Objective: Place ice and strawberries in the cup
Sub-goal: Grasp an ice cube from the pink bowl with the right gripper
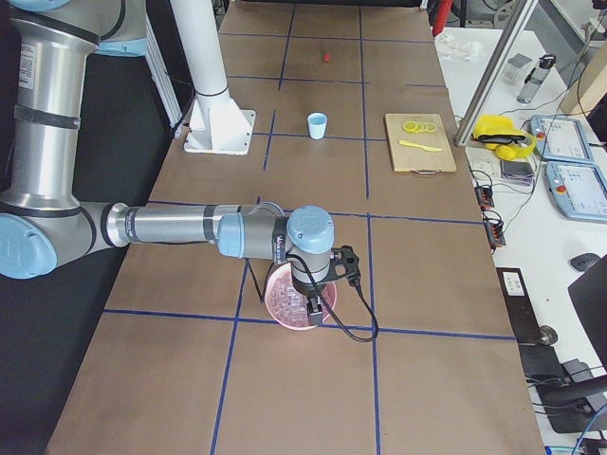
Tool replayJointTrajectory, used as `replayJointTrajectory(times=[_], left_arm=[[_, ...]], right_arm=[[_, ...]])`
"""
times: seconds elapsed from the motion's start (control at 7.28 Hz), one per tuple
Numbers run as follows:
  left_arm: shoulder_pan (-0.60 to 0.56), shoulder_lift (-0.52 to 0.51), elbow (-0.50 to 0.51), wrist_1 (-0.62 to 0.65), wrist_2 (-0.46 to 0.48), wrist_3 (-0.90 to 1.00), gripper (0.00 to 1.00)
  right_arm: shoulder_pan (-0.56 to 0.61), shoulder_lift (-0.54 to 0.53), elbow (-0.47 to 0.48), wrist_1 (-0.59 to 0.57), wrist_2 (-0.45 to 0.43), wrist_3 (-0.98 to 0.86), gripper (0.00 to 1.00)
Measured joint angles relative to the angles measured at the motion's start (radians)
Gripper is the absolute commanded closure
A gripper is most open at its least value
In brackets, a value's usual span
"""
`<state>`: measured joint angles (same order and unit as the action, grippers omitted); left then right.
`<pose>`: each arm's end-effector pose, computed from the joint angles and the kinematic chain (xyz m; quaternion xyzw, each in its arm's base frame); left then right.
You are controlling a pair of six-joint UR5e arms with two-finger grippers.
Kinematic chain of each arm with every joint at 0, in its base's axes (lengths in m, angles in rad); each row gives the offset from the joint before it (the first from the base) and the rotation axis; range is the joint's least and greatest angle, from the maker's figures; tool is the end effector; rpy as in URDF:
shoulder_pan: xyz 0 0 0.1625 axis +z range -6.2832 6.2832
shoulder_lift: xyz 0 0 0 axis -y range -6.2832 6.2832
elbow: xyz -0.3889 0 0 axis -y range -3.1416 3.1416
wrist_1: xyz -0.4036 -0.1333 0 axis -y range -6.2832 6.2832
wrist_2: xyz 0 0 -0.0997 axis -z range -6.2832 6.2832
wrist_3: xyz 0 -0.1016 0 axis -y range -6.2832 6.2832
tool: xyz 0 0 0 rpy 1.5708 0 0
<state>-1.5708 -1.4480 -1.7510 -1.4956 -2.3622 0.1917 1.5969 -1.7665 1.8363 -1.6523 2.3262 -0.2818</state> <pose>-0.0610 -0.4537 0.5985 0.0287 0.3845 0.0849 0.9188 0.0747 -0.4240 0.5910 0.0512 -0.3653 -0.1164 0.9222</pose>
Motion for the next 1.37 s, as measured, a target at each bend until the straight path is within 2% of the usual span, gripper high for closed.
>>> replayJointTrajectory(times=[0.69,1.37], left_arm=[[0.0,-0.001,-0.001,0.001,0.001,0.0,0.0],[0.0,0.002,0.002,0.0,-0.003,0.0,0.0]], right_arm=[[-0.009,0.005,0.004,0.009,0.001,0.011,0.0],[-0.191,0.024,-0.026,0.16,-0.035,0.067,0.03]])
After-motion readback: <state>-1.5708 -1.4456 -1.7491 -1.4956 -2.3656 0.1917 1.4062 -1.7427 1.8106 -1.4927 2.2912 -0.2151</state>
